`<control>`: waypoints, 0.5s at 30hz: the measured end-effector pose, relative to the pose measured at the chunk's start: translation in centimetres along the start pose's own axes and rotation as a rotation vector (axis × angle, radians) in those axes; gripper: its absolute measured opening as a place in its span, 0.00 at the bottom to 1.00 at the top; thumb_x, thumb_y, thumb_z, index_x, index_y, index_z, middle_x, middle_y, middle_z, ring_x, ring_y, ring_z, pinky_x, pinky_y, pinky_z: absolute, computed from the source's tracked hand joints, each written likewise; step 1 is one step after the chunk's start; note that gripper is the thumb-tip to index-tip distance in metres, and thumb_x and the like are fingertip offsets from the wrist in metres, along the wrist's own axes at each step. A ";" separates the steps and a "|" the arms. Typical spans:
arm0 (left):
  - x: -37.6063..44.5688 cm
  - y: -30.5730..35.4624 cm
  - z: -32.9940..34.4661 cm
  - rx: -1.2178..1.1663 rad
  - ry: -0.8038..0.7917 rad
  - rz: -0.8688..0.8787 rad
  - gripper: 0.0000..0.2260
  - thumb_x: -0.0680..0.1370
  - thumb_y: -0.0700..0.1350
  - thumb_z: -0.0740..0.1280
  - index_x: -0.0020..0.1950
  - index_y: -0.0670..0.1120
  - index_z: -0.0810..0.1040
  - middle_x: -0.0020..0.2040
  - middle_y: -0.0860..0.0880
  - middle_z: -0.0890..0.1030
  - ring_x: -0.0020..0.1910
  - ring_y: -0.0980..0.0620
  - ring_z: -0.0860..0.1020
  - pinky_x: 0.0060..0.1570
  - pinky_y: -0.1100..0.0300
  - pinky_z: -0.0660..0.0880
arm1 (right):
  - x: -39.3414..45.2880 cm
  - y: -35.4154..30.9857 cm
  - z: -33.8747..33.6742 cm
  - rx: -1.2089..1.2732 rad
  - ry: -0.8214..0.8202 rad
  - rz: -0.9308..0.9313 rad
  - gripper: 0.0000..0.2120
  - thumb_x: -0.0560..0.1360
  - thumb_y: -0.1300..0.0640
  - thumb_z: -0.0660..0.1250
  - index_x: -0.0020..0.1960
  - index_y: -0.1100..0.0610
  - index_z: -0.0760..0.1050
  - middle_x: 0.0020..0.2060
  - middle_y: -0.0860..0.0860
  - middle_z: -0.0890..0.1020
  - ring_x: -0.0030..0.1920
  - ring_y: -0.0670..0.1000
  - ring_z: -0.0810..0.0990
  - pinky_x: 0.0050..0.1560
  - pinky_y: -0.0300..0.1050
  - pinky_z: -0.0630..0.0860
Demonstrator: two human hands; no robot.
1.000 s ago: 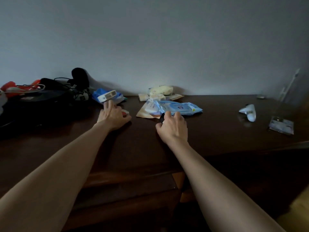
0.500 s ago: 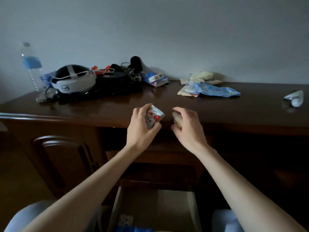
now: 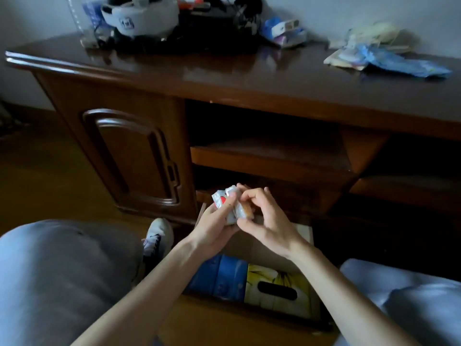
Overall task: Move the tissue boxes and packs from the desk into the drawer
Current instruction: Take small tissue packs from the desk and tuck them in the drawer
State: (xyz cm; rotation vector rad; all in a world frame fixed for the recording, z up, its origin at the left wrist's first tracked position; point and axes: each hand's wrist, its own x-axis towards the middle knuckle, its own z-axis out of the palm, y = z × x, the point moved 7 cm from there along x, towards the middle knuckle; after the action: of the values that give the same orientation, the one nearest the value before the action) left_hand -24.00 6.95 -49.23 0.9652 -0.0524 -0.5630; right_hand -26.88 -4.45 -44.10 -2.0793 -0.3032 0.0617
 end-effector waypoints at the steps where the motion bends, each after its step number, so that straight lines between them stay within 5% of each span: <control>1: 0.0 -0.7 -1.0 0.005 0.034 -0.008 0.19 0.80 0.55 0.69 0.64 0.43 0.80 0.57 0.40 0.81 0.58 0.46 0.80 0.60 0.52 0.78 | 0.1 0.9 0.4 0.020 -0.017 0.048 0.16 0.74 0.43 0.68 0.61 0.42 0.72 0.76 0.36 0.67 0.75 0.32 0.61 0.78 0.49 0.56; 6: -0.3 -4.4 -5.3 0.032 0.152 -0.078 0.15 0.79 0.59 0.67 0.55 0.50 0.86 0.52 0.46 0.85 0.52 0.51 0.84 0.52 0.59 0.80 | 0.4 6.2 3.8 0.048 -0.029 0.317 0.20 0.79 0.35 0.64 0.68 0.39 0.72 0.68 0.40 0.76 0.68 0.41 0.73 0.68 0.46 0.70; 8: -0.8 -5.5 -6.8 0.057 0.212 -0.103 0.21 0.77 0.62 0.66 0.61 0.48 0.83 0.51 0.46 0.85 0.50 0.51 0.84 0.51 0.58 0.80 | -0.1 7.9 6.5 0.235 -0.052 0.450 0.24 0.76 0.34 0.64 0.68 0.42 0.73 0.66 0.44 0.79 0.64 0.43 0.77 0.66 0.48 0.75; 10: -1.3 -6.7 -8.5 0.144 0.310 -0.163 0.30 0.77 0.67 0.62 0.68 0.47 0.76 0.54 0.46 0.85 0.54 0.49 0.83 0.60 0.51 0.78 | -0.7 9.5 9.4 0.573 -0.065 0.611 0.24 0.74 0.40 0.67 0.67 0.45 0.73 0.62 0.52 0.83 0.62 0.52 0.82 0.63 0.56 0.79; 15: -1.4 -8.0 -11.9 0.260 0.406 -0.213 0.34 0.78 0.72 0.51 0.68 0.49 0.78 0.59 0.46 0.84 0.57 0.51 0.83 0.56 0.57 0.78 | -0.1 11.8 13.1 1.085 -0.130 0.759 0.21 0.78 0.59 0.72 0.69 0.55 0.72 0.63 0.63 0.82 0.63 0.64 0.82 0.62 0.64 0.79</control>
State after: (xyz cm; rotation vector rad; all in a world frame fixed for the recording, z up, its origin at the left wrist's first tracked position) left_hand -25.22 13.20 -62.23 1.3335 0.3510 -0.5533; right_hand -26.93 0.99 -60.85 -1.0018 0.3995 0.6627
